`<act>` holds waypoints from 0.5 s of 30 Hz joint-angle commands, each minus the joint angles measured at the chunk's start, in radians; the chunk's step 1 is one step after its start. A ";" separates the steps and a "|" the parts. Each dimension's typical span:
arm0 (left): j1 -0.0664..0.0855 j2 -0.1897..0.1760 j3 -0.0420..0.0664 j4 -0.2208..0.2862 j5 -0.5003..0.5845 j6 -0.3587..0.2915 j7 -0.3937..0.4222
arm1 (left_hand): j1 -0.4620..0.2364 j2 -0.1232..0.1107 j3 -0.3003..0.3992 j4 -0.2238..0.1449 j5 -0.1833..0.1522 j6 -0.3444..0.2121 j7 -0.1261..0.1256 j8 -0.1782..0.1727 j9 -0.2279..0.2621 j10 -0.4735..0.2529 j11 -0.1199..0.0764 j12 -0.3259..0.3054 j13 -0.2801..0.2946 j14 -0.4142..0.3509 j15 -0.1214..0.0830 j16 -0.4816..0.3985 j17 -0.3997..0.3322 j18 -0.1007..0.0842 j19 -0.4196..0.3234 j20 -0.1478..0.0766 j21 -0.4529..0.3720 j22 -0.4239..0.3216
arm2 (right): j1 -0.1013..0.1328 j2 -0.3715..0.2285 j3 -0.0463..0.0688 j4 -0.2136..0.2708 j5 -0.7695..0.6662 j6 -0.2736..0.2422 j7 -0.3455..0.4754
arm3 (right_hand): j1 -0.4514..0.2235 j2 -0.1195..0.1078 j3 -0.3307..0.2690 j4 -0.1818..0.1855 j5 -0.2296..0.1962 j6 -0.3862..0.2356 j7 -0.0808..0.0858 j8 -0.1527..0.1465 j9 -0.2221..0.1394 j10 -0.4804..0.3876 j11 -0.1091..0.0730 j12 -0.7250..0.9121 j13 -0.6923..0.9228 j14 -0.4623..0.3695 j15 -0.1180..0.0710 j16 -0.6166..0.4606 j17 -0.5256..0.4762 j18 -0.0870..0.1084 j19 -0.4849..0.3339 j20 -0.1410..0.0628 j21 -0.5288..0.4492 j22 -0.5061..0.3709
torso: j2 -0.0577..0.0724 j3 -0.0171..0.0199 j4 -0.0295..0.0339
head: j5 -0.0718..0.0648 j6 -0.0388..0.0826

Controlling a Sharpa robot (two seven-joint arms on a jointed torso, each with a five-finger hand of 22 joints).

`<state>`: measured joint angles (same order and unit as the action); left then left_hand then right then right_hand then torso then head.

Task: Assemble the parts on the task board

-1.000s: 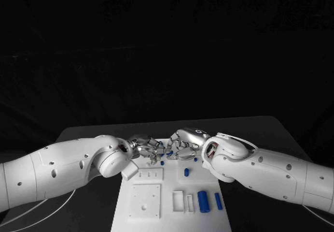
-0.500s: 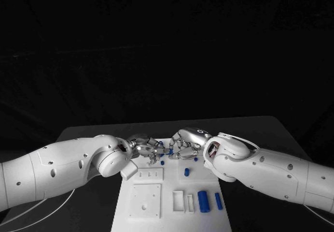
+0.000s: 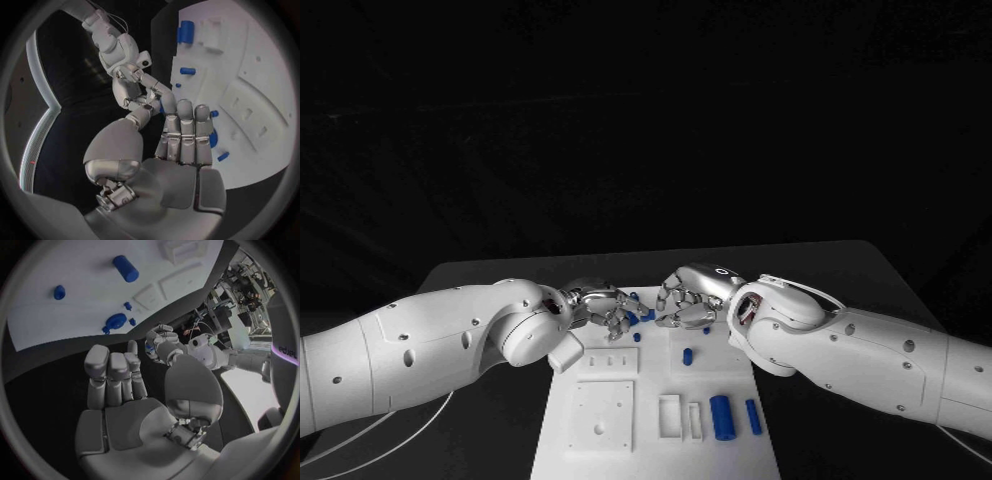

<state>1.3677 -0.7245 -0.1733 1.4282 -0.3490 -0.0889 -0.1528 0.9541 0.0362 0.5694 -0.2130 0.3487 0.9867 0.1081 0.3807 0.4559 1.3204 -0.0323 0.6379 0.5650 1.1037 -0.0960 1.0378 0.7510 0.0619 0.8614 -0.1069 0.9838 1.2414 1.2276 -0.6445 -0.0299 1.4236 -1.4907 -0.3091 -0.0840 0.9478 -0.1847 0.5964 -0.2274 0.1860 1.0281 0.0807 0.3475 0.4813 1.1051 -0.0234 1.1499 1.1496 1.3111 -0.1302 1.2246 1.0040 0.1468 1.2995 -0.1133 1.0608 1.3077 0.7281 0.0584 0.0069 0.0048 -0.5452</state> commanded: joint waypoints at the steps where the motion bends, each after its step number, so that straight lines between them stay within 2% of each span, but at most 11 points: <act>1: 0.001 -0.003 0.000 -0.001 -0.024 0.008 -0.004 | -0.019 -0.001 0.007 -0.009 0.012 0.059 -0.034 -0.001 0.004 0.007 -0.002 -0.002 -0.001 0.002 -0.004 0.007 -0.003 -0.003 0.008 -0.090 0.006 -0.003 | 0.000 -0.011 0.000 -0.004 0.010 -0.016 0.009 | -0.004 -0.012 -0.002 0.005 0.008 -0.003 0.007 -0.007 0.000 -0.010 0.000 -0.006 -0.001 -0.001 -0.002 -0.005 -0.001 0.115 -0.001 -0.007 -0.003 0.011 | 0.000 0.0003 -0.0005 | 0.001 -0.001; 5: 0.001 -0.009 0.000 0.001 -0.085 0.007 -0.005 | -0.038 0.000 0.015 -0.019 0.024 0.067 -0.036 0.003 0.009 0.012 -0.004 0.000 -0.001 0.005 -0.005 0.011 -0.004 -0.003 0.009 -0.090 0.010 -0.006 | 0.000 -0.030 0.000 -0.013 0.021 -0.034 0.015 | -0.003 -0.014 -0.003 0.007 0.010 -0.008 0.009 -0.010 0.000 -0.013 0.001 -0.010 -0.003 -0.001 -0.001 -0.007 -0.002 0.115 -0.002 -0.007 -0.005 0.010 | 0.000 0.0003 -0.0013 | 0.005 -0.002; 9: 0.000 -0.018 0.000 0.003 -0.198 0.002 -0.006 | -0.054 -0.003 0.021 -0.030 0.040 0.080 -0.041 0.011 0.019 0.021 -0.008 0.005 0.001 0.011 -0.007 0.018 -0.004 -0.001 0.011 -0.091 0.017 -0.009 | 0.000 -0.052 0.001 -0.035 0.042 -0.055 0.022 | 0.000 -0.018 -0.003 0.011 0.020 -0.011 0.010 -0.012 0.001 -0.015 0.003 -0.013 -0.006 -0.002 0.001 -0.011 -0.003 0.115 -0.004 -0.007 -0.008 0.009 | -0.001 0.0007 -0.0015 | 0.013 -0.005; 15: -0.003 -0.028 -0.002 0.004 -0.317 -0.008 -0.026 | -0.058 -0.020 0.029 -0.040 0.046 0.105 -0.053 0.026 0.036 0.047 -0.019 0.019 0.007 0.032 -0.014 0.037 0.001 0.003 0.024 -0.097 0.032 -0.013 | 0.001 -0.073 0.006 -0.072 0.147 -0.112 0.055 | 0.004 -0.028 -0.002 0.022 0.044 -0.026 0.015 -0.021 0.002 -0.022 0.008 -0.025 -0.013 -0.008 0.005 -0.026 -0.010 0.115 -0.015 -0.002 -0.021 0.005 | -0.002 0.0004 -0.0012 | 0.020 -0.009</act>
<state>1.3658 -0.7514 -0.1756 1.4290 -0.5423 -0.0916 -0.1645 0.8986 0.0250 0.5994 -0.2460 0.3941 1.0065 0.1071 0.4020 0.4859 1.3591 -0.0512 0.6540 0.5708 1.1270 -0.1115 1.0698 0.7501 0.0618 0.8780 -0.1163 1.0112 1.2296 1.2276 -0.7162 -0.0255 1.3593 -1.4305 -0.3625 -0.0683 0.9539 -0.2049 0.5960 -0.2109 0.2269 1.0113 0.0968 0.3318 0.4828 1.0902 -0.0150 1.1293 1.1376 1.3079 -0.1270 1.2023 0.9950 0.1470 1.2898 -0.1159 1.0436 1.3076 0.7272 0.0589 0.0054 0.0207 -0.5518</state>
